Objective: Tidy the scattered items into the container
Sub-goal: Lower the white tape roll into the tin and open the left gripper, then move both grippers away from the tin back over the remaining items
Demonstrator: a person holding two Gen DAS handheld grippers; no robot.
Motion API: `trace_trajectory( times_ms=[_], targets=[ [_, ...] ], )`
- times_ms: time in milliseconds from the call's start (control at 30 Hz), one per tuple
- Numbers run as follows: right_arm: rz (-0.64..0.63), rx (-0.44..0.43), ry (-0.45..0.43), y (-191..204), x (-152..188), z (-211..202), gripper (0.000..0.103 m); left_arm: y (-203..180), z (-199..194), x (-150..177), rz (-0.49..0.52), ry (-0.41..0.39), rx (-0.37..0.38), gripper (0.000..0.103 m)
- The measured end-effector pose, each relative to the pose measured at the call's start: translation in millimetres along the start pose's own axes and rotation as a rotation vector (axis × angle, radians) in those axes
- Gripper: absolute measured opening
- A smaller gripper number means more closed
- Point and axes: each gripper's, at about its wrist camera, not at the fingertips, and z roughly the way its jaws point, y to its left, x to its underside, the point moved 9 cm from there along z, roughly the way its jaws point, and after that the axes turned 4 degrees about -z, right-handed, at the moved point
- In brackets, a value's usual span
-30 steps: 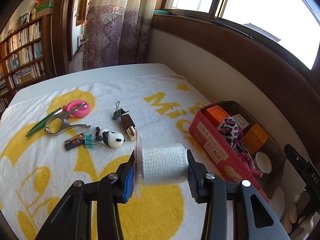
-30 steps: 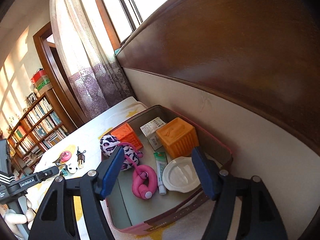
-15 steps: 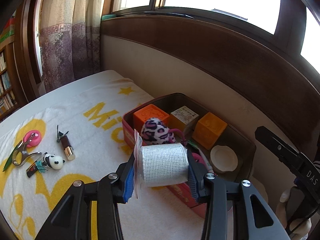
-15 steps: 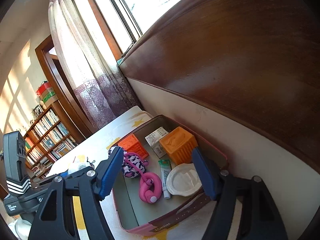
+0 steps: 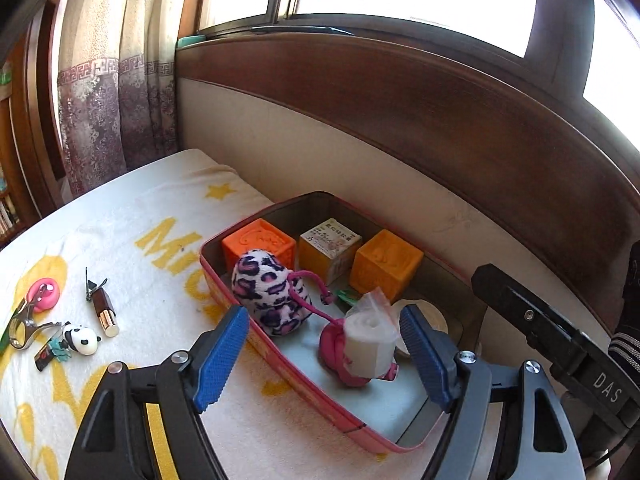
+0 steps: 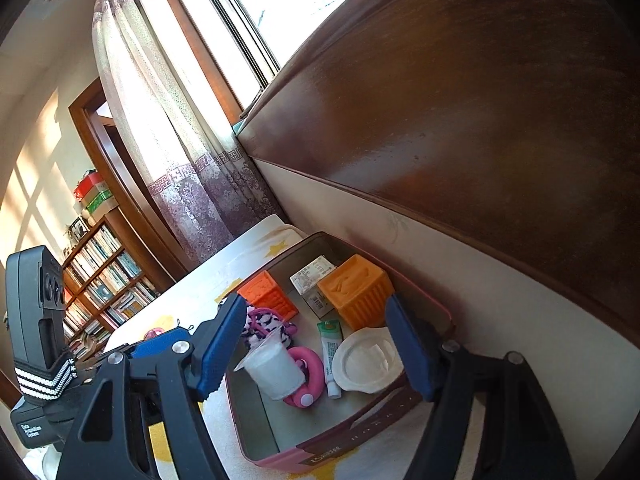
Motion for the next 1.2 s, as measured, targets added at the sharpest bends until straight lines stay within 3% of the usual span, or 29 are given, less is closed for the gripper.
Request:
trace_trajectory(
  times_ms=[367,633,1200],
  targets=[
    [-0.021,-0.004,0.028,13.1,10.3,6.3,0.076,61.4,-14.8,8.6,-0.109,-0.006,-0.065,0.08],
    [-0.033,-0.027,0.056,29.4,18.9,13.1,0.078,127.6,-36.3,18.0,-0.226,-0.035,-0.137,0.08],
    [-0.306,-0.143,0.102,146.5,32.3,25.3,0.079,271.4,-102.6,48.4,-0.44,-0.123,-0.326,0.08]
  ],
)
